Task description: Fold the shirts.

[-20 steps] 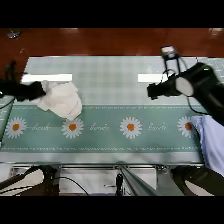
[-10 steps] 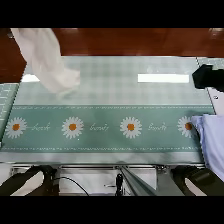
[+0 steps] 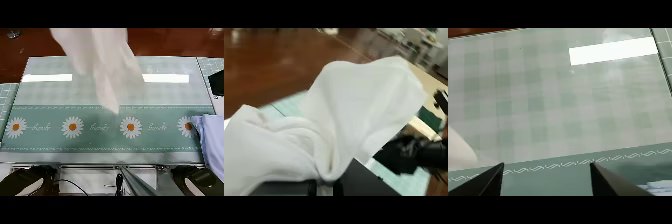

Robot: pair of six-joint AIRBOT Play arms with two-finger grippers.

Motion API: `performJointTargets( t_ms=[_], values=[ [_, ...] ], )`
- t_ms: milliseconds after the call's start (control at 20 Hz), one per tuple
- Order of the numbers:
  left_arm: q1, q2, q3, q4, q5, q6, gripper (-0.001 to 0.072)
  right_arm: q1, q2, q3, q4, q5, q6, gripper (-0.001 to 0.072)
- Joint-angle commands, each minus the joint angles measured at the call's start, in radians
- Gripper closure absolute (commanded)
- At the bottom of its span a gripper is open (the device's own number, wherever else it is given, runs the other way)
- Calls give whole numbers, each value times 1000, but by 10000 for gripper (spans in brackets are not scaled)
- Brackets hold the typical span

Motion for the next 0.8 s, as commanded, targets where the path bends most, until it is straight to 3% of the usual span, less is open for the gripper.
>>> performJointTargets(
  t_ms=[0,250,500,550,600,750],
  values=[
    [-149,10,-255,4,14,32,673,0,6,-42,-27,-13,0,91],
    [-73,17,-739,53,-11,32,673,0,5,-208,20,-29,11,91],
    [106,14,-994,74,-55,32,669,0,-42,-406,192,-245,25,88],
    [143,11,-995,75,-92,32,489,0,-75,-413,241,-274,9,88],
    [184,11,-980,78,-135,32,-2,-1,-111,-410,277,-314,-1,80],
    [344,16,-843,182,-301,31,5,-92,-200,-330,286,-327,-19,78]
  ],
)
